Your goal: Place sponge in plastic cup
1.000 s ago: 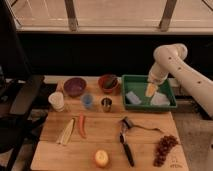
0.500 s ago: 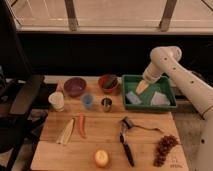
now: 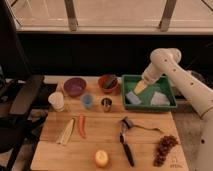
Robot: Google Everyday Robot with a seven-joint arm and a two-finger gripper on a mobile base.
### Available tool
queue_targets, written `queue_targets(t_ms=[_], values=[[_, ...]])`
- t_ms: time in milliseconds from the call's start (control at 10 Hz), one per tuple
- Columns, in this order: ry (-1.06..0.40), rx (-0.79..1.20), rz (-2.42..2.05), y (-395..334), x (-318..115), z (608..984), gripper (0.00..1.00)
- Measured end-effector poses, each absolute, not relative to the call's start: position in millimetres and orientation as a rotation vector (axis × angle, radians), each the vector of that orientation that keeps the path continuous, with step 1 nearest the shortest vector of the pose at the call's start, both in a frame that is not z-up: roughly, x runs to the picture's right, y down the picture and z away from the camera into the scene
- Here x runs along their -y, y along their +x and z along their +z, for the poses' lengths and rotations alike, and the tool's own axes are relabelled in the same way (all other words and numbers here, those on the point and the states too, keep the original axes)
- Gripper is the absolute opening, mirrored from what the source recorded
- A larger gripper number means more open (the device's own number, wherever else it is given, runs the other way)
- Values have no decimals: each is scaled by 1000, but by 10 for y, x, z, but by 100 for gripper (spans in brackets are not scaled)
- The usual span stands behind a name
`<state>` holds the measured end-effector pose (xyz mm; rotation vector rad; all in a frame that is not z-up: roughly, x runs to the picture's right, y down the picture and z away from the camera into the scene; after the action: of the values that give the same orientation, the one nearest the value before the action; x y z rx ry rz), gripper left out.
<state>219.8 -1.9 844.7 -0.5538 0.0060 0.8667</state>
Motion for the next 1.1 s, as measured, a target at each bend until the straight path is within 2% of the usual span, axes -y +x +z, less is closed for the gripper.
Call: queue_targets(t_ms=[500, 1100], values=[[-541, -2, 887, 2015, -123, 8722, 64], [-493, -109, 899, 2189, -294, 9068, 64]])
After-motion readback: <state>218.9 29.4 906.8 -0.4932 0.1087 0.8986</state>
